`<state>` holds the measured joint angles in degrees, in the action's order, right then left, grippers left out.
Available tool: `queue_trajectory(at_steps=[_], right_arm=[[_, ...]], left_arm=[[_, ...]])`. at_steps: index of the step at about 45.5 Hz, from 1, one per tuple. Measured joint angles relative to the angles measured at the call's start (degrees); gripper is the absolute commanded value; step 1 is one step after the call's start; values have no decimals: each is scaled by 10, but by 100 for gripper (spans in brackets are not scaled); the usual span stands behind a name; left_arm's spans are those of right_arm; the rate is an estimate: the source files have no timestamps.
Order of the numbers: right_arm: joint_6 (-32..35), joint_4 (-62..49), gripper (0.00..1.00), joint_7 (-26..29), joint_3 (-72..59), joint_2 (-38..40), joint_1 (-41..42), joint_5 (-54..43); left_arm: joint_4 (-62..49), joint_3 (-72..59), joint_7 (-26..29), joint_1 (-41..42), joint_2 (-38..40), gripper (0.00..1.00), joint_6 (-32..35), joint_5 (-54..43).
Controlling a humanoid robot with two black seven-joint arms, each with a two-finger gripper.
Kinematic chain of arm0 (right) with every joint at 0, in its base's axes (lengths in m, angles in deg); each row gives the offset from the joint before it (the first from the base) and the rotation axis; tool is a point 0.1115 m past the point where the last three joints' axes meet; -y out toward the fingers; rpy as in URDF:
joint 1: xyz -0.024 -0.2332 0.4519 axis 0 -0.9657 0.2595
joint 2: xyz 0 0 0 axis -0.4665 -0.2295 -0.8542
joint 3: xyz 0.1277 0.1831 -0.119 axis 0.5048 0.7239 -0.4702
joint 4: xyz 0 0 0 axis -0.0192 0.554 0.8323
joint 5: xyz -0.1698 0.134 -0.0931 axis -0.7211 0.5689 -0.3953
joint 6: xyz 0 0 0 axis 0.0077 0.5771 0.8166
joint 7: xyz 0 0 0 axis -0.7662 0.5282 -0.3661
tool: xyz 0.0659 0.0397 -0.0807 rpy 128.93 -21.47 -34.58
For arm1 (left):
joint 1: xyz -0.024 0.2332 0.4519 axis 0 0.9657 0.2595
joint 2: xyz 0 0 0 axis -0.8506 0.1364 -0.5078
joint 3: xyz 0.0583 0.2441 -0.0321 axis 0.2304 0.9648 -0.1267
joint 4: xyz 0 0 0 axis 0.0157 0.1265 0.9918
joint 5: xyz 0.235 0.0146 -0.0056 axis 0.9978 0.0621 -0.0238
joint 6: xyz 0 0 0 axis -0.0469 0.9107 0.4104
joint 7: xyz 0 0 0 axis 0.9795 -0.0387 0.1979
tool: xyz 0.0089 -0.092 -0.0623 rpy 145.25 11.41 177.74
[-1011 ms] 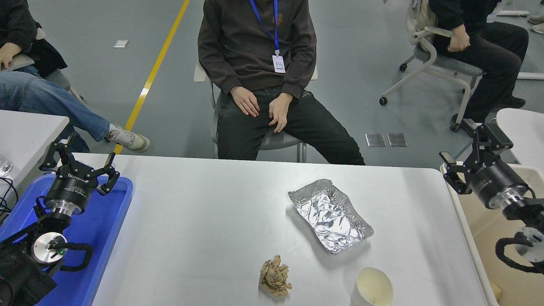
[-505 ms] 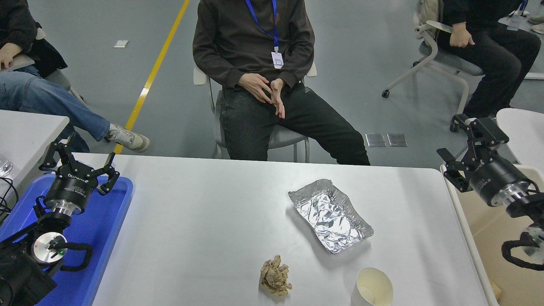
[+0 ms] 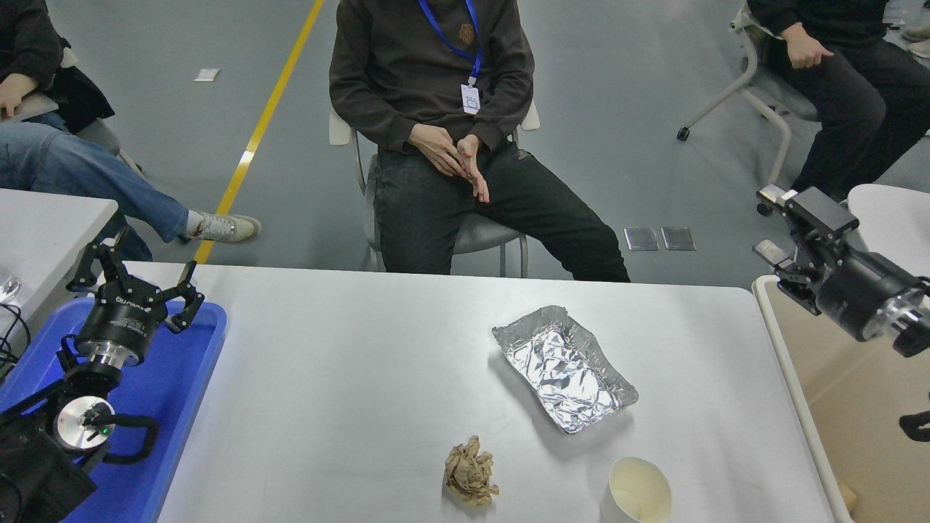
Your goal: Clean the table surface
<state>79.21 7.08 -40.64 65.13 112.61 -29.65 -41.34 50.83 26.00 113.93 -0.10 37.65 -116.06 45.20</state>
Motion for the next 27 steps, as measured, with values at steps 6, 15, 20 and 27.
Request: queue_trajectory(at_steps=[6, 15, 20, 27], right_arm=[[0, 9, 99, 15, -36, 1, 22, -37], [-1, 17, 99, 28, -101, -8, 62, -82], [-2, 17, 99, 31, -153, -20, 94, -113], [-2, 13, 99, 33, -229, -46, 145, -141]], left_arm=[[0, 0, 0, 0, 0, 100, 0, 0], [0, 0, 0, 0, 0, 100, 0, 0], [0, 0, 0, 0, 0, 100, 0, 0], [0, 0, 0, 0, 0, 100, 0, 0]])
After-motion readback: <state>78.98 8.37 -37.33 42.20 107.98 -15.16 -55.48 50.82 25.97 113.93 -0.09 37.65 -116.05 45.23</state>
